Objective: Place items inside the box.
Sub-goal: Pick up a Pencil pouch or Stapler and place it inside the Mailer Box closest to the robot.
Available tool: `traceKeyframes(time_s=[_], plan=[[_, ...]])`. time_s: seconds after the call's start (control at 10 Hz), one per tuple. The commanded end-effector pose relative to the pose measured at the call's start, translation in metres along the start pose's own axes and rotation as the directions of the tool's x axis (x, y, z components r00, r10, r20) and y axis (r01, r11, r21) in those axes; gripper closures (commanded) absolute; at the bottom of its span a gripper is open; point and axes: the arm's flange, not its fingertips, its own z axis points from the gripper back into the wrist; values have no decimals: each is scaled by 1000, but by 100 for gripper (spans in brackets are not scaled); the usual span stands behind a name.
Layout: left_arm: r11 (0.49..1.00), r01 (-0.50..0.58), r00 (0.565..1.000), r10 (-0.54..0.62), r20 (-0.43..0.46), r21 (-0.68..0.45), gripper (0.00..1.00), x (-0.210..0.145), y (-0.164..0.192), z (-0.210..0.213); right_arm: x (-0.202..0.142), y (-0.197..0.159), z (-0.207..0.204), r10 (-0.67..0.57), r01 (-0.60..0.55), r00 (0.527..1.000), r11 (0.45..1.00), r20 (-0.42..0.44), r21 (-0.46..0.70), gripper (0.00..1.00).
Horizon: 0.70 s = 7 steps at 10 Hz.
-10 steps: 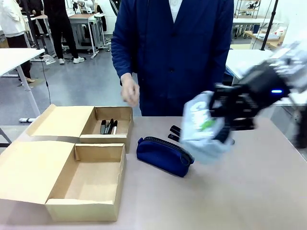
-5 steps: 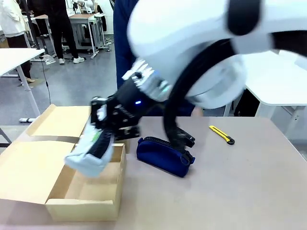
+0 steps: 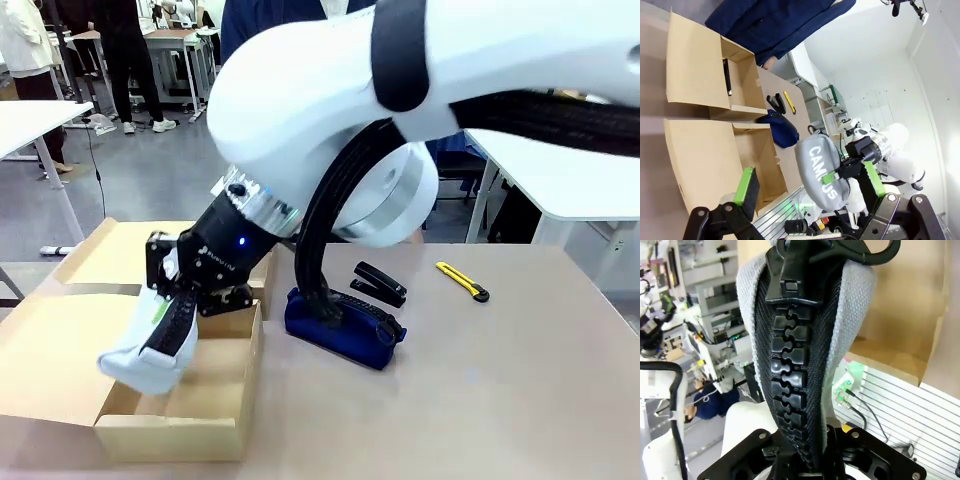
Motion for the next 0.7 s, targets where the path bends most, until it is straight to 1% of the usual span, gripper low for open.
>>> traceKeyframes(time_s=[0.0, 0.1, 0.2, 0.3, 0.4, 0.6], plan=[[999, 23, 1000, -23, 13, -22, 0, 1, -2, 0, -1, -3, -12, -4, 4, 1000, 1000, -22, -11, 94], [999, 23, 1000, -23, 13, -22, 0, 1, -2, 0, 10, 7, -32, -29, 30, 999, 994, 16, -105, 94], [999, 23, 1000, -23, 13, -22, 0, 1, -2, 0, 22, 11, -44, -10, 10, 1000, 997, 6, -82, 94], [999, 23, 1000, -23, 13, -22, 0, 1, -2, 0, 32, 15, -56, 22, -22, 1000, 996, -1, -89, 94], [999, 23, 1000, -23, 13, -22, 0, 1, -2, 0, 37, 17, -65, 17, -18, 1000, 994, -13, -104, 94], [999, 23, 1000, -23, 13, -22, 0, 1, -2, 0, 45, 18, -89, -5, 10, 999, 987, 33, -163, 94]])
